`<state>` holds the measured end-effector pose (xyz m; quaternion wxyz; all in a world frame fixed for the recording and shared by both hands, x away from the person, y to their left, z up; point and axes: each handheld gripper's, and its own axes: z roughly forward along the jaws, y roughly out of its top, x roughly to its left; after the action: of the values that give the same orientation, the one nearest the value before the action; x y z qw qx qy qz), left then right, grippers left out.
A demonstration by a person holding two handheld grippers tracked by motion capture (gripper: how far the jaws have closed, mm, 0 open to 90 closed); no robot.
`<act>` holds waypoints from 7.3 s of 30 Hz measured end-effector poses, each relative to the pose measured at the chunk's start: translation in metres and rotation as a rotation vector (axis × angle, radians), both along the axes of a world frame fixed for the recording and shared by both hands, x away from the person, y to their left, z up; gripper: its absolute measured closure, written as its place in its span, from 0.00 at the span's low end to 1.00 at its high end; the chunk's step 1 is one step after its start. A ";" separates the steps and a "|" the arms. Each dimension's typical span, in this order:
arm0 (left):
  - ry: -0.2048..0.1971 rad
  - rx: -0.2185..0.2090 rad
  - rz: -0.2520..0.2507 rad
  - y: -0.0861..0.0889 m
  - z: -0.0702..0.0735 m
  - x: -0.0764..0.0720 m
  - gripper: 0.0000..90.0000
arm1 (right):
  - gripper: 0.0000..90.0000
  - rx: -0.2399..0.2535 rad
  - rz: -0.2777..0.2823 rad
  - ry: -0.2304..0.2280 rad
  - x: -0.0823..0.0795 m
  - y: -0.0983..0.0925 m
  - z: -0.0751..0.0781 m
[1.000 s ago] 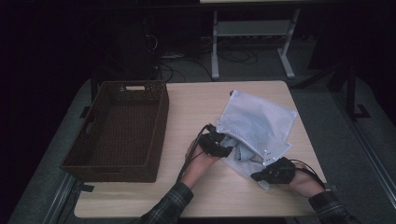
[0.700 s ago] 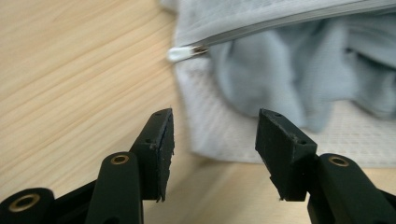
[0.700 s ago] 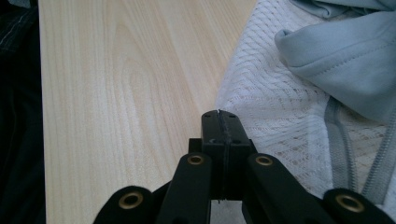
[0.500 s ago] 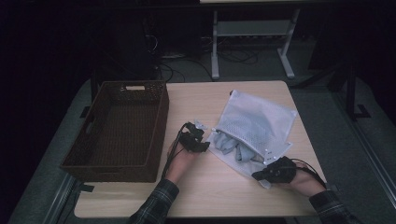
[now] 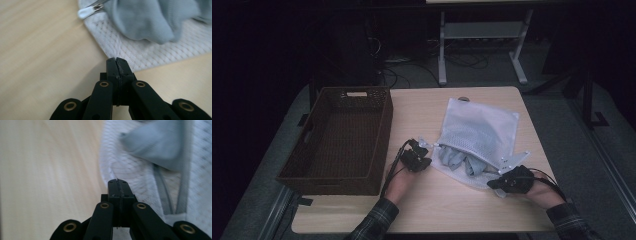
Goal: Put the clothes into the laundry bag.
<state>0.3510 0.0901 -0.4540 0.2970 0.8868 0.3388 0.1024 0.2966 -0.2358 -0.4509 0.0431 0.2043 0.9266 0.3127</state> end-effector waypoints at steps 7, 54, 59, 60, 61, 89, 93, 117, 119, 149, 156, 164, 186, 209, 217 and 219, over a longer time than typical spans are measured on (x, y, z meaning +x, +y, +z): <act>0.026 -0.028 -0.076 0.004 0.002 -0.045 1.00 | 0.96 -0.001 -0.099 -0.027 0.010 -0.016 0.002; 0.079 -0.078 -0.175 -0.010 0.003 -0.062 1.00 | 0.91 0.034 -0.265 -0.193 0.085 0.108 -0.009; 0.006 -0.070 -0.105 -0.008 0.003 -0.054 0.84 | 0.91 0.039 -0.236 -0.190 0.081 0.109 -0.007; 0.004 -0.080 -0.095 -0.009 0.003 -0.051 0.82 | 0.91 0.037 -0.230 -0.190 0.080 0.109 -0.007; -0.006 -0.075 -0.092 -0.010 0.004 -0.049 0.76 | 0.91 0.037 -0.228 -0.188 0.080 0.110 -0.007; 0.021 -0.022 -0.129 -0.031 -0.003 -0.037 1.00 | 0.91 0.031 -0.280 -0.235 0.094 0.109 -0.014; 0.023 -0.023 -0.133 -0.028 -0.003 -0.038 1.00 | 0.90 0.040 -0.299 -0.245 0.097 0.110 -0.016; 0.033 -0.049 -0.126 -0.024 -0.004 -0.037 1.00 | 0.56 0.066 -0.385 -0.068 0.049 -0.007 0.006; 0.033 -0.050 -0.126 -0.024 -0.005 -0.037 1.00 | 0.54 0.041 -0.390 -0.038 0.054 -0.006 -0.001; 0.041 -0.056 -0.153 -0.030 -0.005 -0.037 1.00 | 0.93 0.117 -0.202 -0.087 0.070 0.087 0.007; 0.065 -0.064 -0.170 -0.030 -0.004 -0.038 1.00 | 0.93 0.074 -0.215 -0.139 0.077 0.113 -0.001; 0.094 -0.063 -0.192 -0.024 -0.003 -0.045 1.00 | 0.94 0.079 -0.344 -0.217 0.096 0.120 -0.013; 0.114 -0.056 -0.163 0.001 0.000 -0.053 1.00 | 0.65 0.215 -0.299 -0.160 0.100 0.086 0.007; 0.115 -0.059 -0.142 0.005 0.002 -0.052 1.00 | 0.71 0.140 -0.454 -0.054 0.130 0.006 -0.021; 0.102 -0.049 -0.126 0.007 0.003 -0.051 1.00 | 0.96 0.077 -0.432 -0.087 0.125 0.006 -0.020; 0.092 -0.045 -0.111 0.009 0.004 -0.050 1.00 | 0.97 0.059 -0.433 -0.101 0.122 0.005 -0.019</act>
<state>0.3010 0.0989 -0.4504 0.3060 0.9012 0.3047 0.0372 0.4187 -0.2310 -0.4703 0.1495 0.3839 0.8482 0.3328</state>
